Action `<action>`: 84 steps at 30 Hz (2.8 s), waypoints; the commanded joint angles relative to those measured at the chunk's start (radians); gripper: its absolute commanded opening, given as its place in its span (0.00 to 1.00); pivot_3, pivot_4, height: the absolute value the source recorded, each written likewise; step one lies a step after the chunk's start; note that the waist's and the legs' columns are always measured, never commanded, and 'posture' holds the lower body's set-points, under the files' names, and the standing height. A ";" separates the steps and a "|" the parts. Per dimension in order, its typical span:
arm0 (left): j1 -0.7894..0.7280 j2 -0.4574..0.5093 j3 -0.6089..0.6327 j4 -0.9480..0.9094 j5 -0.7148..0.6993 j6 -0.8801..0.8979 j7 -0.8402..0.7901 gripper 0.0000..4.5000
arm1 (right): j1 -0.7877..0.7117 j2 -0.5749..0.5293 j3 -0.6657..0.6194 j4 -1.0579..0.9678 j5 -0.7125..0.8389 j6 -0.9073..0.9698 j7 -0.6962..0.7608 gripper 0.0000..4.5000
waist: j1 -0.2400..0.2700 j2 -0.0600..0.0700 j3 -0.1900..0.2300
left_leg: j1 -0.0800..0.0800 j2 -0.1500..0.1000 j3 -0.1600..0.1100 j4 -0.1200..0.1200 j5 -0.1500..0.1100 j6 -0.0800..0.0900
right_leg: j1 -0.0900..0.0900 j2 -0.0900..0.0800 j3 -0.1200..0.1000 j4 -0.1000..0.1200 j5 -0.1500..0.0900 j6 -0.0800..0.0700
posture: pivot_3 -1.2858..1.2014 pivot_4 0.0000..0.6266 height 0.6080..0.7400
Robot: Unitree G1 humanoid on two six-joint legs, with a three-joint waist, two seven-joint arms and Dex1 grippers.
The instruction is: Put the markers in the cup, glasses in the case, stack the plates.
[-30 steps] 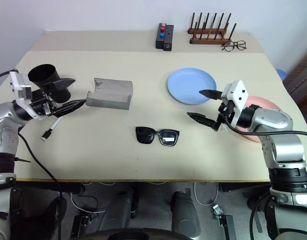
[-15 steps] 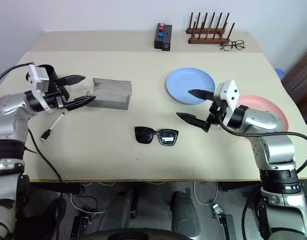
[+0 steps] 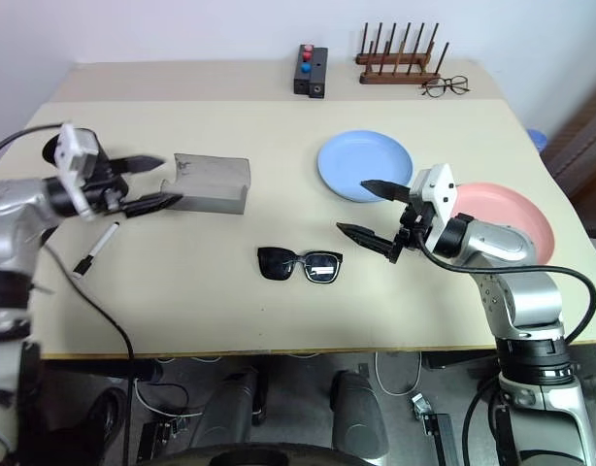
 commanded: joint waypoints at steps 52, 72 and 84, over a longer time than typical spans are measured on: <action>-0.179 0.192 -0.070 0.768 0.320 0.010 0.343 0.88 | -0.014 -0.048 -0.042 -0.225 0.165 0.025 0.055 1.00 | 0.014 -0.004 -0.002 | -0.002 0.006 0.011 -0.002 0.001 -0.002 | -0.007 0.001 0.001 0.001 0.000 -0.005 | 0.52 0.24 1.00; -0.121 0.302 0.045 0.727 0.282 -0.208 0.331 0.02 | -0.042 -0.041 -0.013 -0.167 0.108 -0.014 0.049 1.00 | 0.004 -0.004 -0.004 | -0.002 0.007 0.012 -0.002 0.001 -0.002 | -0.008 0.001 0.002 0.002 0.000 -0.005 | 0.52 0.24 1.00; -0.201 0.154 0.391 0.456 -0.117 -0.214 0.208 0.02 | -0.083 -0.010 0.015 -0.113 0.084 -0.057 0.070 1.00 | 0.030 -0.006 -0.004 | -0.001 0.007 0.015 -0.001 0.001 -0.002 | -0.006 0.000 0.002 0.002 0.001 -0.004 | 0.52 0.24 1.00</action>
